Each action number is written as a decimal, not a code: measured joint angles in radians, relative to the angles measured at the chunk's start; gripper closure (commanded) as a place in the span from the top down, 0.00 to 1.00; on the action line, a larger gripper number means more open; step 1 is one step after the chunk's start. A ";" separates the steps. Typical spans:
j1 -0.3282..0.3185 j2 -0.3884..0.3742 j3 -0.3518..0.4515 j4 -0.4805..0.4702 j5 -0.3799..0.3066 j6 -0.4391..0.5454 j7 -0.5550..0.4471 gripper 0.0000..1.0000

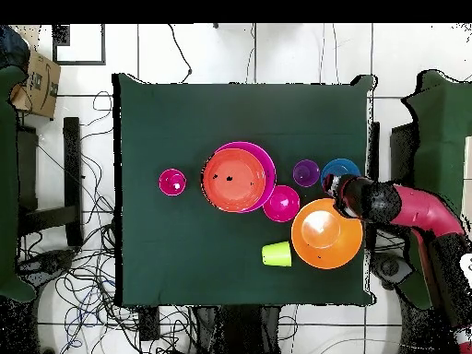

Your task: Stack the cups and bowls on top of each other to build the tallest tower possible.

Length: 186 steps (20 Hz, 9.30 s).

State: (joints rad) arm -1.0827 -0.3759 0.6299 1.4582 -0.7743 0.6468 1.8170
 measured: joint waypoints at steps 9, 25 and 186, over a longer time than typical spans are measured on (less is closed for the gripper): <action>0.002 -0.001 0.000 0.002 0.000 0.000 0.000 1.00; 0.017 -0.059 0.000 0.005 0.001 0.000 0.000 1.00; 0.389 -0.601 -0.182 0.291 0.364 -0.070 0.013 0.00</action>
State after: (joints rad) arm -0.6938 -0.9764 0.4481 1.7495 -0.4103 0.5766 1.8303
